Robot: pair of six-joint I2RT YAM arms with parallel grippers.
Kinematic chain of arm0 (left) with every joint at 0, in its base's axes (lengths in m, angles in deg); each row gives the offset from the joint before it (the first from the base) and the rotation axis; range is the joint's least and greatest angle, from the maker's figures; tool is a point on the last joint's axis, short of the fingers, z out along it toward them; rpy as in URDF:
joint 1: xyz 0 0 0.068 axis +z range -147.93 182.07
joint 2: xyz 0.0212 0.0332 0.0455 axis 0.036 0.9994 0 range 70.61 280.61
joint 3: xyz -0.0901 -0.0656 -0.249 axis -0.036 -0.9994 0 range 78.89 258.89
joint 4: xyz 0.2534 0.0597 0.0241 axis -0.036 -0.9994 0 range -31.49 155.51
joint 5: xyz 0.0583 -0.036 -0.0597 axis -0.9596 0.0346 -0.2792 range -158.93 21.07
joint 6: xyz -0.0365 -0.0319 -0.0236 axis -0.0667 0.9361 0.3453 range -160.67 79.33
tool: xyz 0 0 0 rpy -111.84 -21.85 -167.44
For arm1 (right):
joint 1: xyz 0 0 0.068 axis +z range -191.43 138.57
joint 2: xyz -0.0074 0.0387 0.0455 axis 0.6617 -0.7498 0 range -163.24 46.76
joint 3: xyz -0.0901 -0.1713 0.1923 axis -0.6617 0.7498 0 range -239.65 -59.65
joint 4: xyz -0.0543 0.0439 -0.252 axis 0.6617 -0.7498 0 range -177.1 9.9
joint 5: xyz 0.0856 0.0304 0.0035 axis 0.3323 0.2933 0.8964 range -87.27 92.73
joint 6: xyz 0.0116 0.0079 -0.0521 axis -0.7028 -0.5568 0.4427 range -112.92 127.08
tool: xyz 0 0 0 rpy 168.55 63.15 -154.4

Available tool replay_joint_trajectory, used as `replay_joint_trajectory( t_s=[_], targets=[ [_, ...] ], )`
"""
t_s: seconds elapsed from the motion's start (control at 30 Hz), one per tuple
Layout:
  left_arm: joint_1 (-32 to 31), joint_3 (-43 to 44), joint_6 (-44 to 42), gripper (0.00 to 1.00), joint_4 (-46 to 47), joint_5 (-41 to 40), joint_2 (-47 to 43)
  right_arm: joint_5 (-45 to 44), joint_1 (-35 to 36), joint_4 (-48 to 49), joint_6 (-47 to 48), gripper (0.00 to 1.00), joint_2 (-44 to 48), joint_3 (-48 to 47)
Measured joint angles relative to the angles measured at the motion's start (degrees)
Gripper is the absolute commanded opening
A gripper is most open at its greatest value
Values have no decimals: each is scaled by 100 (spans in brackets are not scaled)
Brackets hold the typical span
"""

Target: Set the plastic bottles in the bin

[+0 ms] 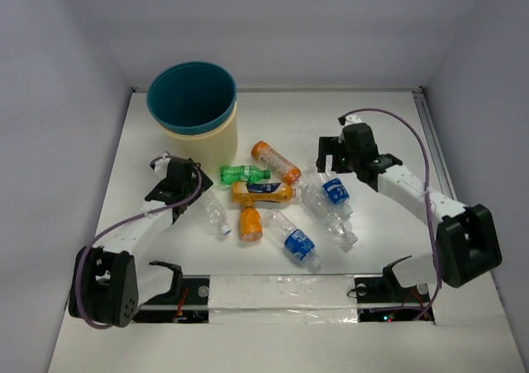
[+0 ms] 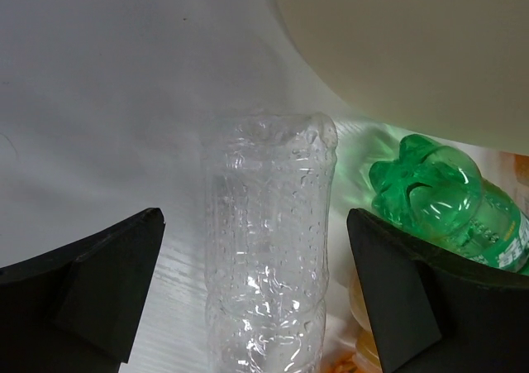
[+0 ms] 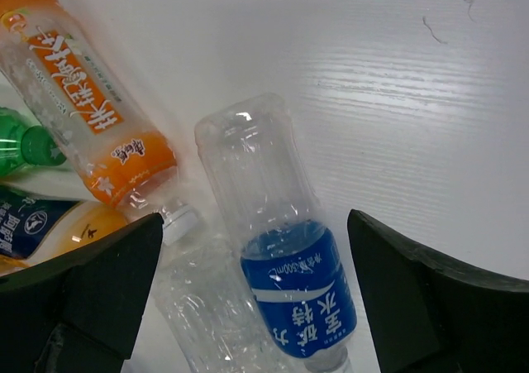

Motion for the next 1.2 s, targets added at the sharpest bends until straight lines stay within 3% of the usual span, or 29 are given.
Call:
replay_joint_trajectory(
  t_s=[0.3, 0.6, 0.7, 0.77, 0.97, 1.2],
  targets=[
    [0, -175, 44, 76, 463, -17, 404, 334, -323, -197, 157, 100, -1091, -732],
    [0, -251, 72, 40, 789, -9, 409, 684, -411, -691, 417, 100, -2033, -1263],
    [0, -422, 83, 40, 820, 2, 186, 844, -411, -831, 509, 100, -2256, -1399],
    [0, -527, 79, 34, 793, 0, -50, 944, -411, -929, 560, 99, -2441, -1521],
    [0, -726, 66, 21, 817, -33, -761, 1158, -411, -1156, 680, 83, -2874, -1808],
    [0, -782, 61, 21, 525, -35, -1084, 984, -411, -1128, 643, 70, -2741, -1816]
  ],
)
